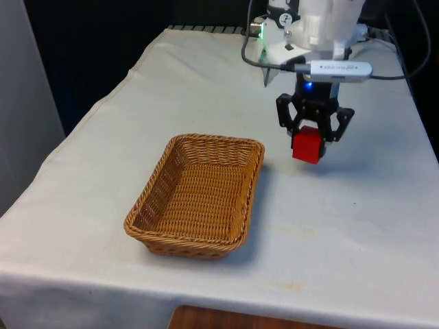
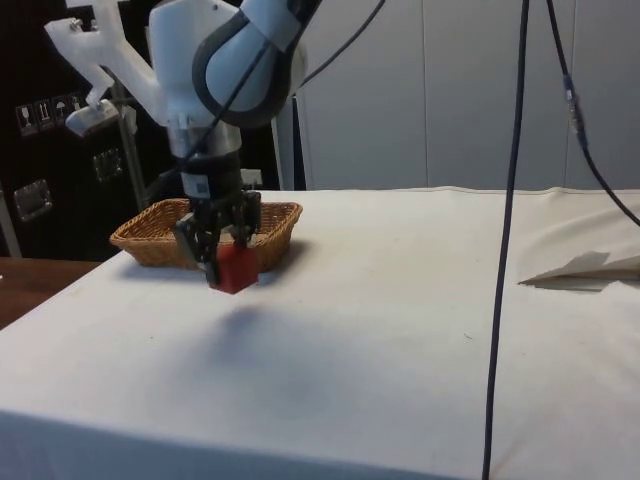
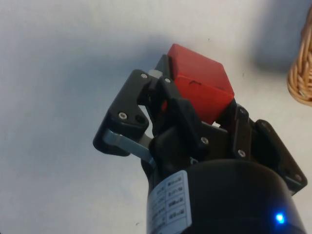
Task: Pick up the cube and place it into the basket.
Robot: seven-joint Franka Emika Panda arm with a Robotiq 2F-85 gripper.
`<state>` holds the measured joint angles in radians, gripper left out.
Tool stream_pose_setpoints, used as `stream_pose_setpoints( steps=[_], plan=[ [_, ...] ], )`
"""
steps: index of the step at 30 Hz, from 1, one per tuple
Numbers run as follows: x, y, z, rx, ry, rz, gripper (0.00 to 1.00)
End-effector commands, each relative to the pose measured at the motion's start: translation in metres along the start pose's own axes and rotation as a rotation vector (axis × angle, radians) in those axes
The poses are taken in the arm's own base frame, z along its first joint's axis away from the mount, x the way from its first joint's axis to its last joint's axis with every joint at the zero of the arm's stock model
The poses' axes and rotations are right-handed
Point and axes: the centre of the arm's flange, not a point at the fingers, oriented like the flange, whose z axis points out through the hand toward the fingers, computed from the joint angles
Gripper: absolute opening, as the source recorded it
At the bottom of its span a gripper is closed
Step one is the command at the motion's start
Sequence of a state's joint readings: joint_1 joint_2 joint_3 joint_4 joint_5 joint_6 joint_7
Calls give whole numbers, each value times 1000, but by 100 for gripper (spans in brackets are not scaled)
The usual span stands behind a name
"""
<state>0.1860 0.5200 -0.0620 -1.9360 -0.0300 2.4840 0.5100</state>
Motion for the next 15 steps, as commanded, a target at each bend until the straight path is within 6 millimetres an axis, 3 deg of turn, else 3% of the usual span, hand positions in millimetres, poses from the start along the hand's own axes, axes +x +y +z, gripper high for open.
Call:
stream_pose_setpoints(
  steps=[1,15],
  plan=[
    [0,0,-5,-6,-1,-1,1],
    [2,2,-30,-7,-1,-9,1]
  ],
)
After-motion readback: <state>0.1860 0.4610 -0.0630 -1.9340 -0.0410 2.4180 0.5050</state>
